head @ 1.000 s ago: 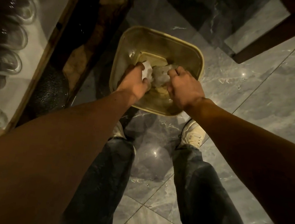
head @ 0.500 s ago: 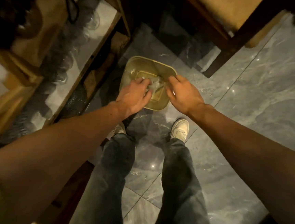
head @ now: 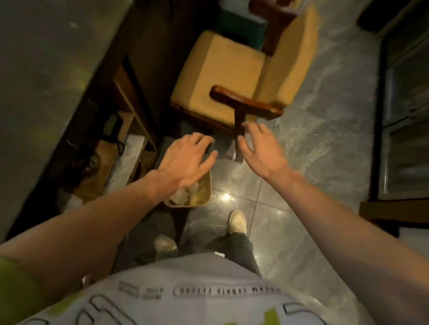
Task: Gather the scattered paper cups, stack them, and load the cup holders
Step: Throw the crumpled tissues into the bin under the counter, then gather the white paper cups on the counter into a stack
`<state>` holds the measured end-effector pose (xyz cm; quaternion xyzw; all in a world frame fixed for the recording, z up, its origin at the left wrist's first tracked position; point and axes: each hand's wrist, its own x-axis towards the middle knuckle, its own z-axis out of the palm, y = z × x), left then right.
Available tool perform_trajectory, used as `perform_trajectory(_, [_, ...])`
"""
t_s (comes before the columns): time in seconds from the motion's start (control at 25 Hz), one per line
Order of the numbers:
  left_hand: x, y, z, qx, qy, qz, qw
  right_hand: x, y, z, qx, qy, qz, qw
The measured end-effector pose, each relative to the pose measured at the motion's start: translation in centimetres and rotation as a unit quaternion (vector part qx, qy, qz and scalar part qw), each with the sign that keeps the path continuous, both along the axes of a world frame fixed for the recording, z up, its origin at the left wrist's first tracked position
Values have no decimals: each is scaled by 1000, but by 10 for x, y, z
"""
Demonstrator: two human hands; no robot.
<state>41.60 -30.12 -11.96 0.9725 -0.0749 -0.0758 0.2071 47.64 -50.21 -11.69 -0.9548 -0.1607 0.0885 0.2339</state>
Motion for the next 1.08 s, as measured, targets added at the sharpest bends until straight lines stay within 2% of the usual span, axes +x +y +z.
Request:
perform_trajectory(0.28, [102, -54, 119, -4, -154, -125, 980, 23, -73, 123, -23, -135, -110, 984])
perform_trajectory(0.52, [166, -173, 196, -21, -255, -189, 948, 65, -176, 200, -38, -236, -181, 954])
perform_trajectory(0.92, [300, -420, 264, -67, -333, -243, 909, 150, -405, 286, -83, -296, -282, 909])
perform_trajectory(1.08, [346, -488, 286, -93, -340, -249, 902, 189, -475, 309, -104, -302, -303, 898])
